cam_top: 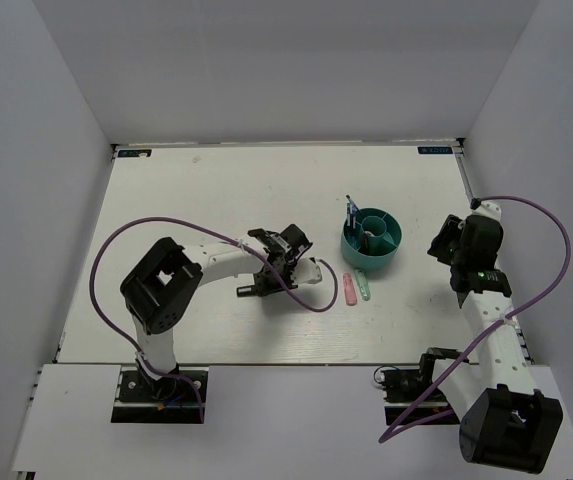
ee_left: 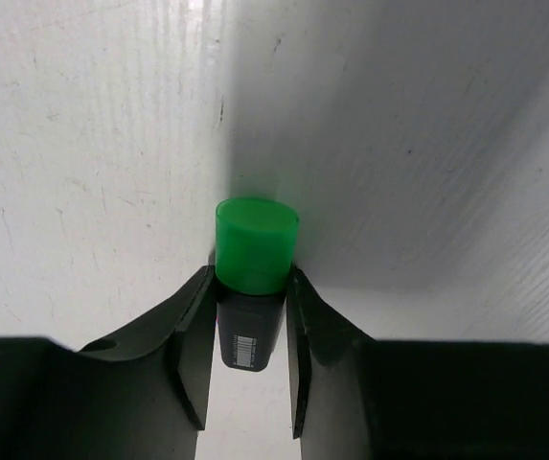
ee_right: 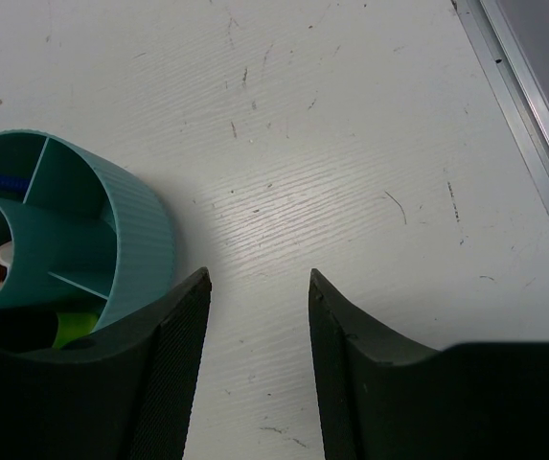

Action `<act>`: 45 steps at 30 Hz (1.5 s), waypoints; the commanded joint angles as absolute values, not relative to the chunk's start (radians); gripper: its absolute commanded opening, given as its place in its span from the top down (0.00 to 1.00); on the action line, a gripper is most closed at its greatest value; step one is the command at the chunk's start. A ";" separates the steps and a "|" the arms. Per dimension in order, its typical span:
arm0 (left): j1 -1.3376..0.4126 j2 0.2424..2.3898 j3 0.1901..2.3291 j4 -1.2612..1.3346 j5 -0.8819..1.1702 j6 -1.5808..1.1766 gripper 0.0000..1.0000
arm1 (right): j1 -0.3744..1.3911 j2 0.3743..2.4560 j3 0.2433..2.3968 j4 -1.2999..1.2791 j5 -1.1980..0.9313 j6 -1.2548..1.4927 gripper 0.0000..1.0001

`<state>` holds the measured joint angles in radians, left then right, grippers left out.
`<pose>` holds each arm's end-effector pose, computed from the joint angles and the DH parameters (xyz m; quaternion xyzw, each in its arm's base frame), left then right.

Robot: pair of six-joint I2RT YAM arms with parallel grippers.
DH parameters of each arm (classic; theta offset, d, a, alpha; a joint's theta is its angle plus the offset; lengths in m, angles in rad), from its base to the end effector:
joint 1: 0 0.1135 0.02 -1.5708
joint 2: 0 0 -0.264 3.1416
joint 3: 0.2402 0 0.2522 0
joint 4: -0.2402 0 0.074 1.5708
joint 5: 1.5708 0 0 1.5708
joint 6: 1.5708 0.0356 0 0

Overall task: Sort the stationery into containers
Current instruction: Pick up the pen from the center of the board, then place the pen in the storage box.

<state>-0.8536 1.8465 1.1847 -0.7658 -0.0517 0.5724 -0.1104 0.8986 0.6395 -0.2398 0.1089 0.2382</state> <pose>0.2233 -0.2532 0.1559 0.6508 0.7554 0.0155 0.0744 0.2021 -0.0263 0.2630 0.1763 0.8407 -0.0141 0.5118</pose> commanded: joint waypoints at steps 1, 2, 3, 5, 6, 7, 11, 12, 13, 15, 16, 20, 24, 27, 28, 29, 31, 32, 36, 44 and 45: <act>-0.873 1.835 1.180 -0.741 -0.002 0.499 1.00 | -0.115 0.888 0.653 -0.230 0.120 0.235 0.51; -0.885 1.804 1.201 -0.741 0.020 0.474 1.00 | -0.115 0.888 0.652 -0.229 0.121 0.232 0.51; -0.900 1.787 1.209 -0.732 0.032 0.451 1.00 | -0.114 0.888 0.652 -0.227 0.121 0.233 0.51; -0.916 1.715 1.256 -0.684 0.058 0.398 1.00 | -0.114 0.888 0.653 -0.230 0.121 0.232 0.51; -0.923 1.700 1.267 -0.677 0.081 0.350 1.00 | -0.115 0.888 0.653 -0.233 0.121 0.232 0.51; -0.925 1.645 1.297 -0.611 0.107 0.298 1.00 | -0.115 0.888 0.655 -0.229 0.124 0.232 0.51; -0.954 1.531 1.250 -0.337 0.160 0.140 1.00 | -0.115 0.887 0.654 -0.224 0.149 0.226 0.51; -0.971 1.517 1.218 -0.280 0.141 0.059 1.00 | -0.115 0.885 0.652 -0.227 0.158 0.222 0.51; -0.979 1.484 1.200 -0.164 0.140 0.034 1.00 | -0.115 0.888 0.653 -0.216 0.164 0.219 0.51; -0.995 1.470 1.131 0.086 0.103 -0.047 1.00 | -0.117 0.888 0.652 -0.213 0.187 0.215 0.51; -0.997 1.471 1.112 0.156 0.098 -0.082 1.00 | -0.117 0.885 0.652 -0.210 0.193 0.213 0.51; -1.054 1.543 1.092 0.460 -0.033 -0.126 1.00 | -0.118 0.881 0.652 -0.209 0.222 0.218 0.51; -1.104 1.658 1.164 0.638 -0.205 -0.121 1.00 | -0.123 0.879 0.652 -0.206 0.238 0.219 0.51; -1.144 1.756 1.242 0.670 -0.332 -0.127 1.00 | -0.130 0.877 0.650 -0.204 0.248 0.218 0.51; -1.152 1.769 1.253 0.675 -0.356 -0.126 1.00 | -0.132 0.876 0.650 -0.204 0.250 0.218 0.51; -1.157 1.781 1.265 0.676 -0.373 -0.114 1.00 | -0.133 0.874 0.650 -0.203 0.250 0.219 0.51; -1.184 1.825 1.311 0.696 -0.440 -0.083 1.00 | -0.138 0.876 0.646 -0.201 0.247 0.222 0.51; -1.187 1.836 1.321 0.704 -0.449 -0.054 1.00 | -0.141 0.873 0.647 -0.201 0.242 0.222 0.51; -1.224 1.919 1.376 0.745 -0.624 -0.008 1.00 | -0.147 0.873 0.646 -0.199 0.241 0.222 0.51; -1.256 2.039 1.500 0.778 -0.860 0.071 1.00 | -0.169 0.864 0.644 -0.201 0.245 0.229 0.50; -1.259 2.046 1.503 0.775 -0.868 0.058 1.00 | -0.169 0.867 0.647 -0.199 0.244 0.227 0.50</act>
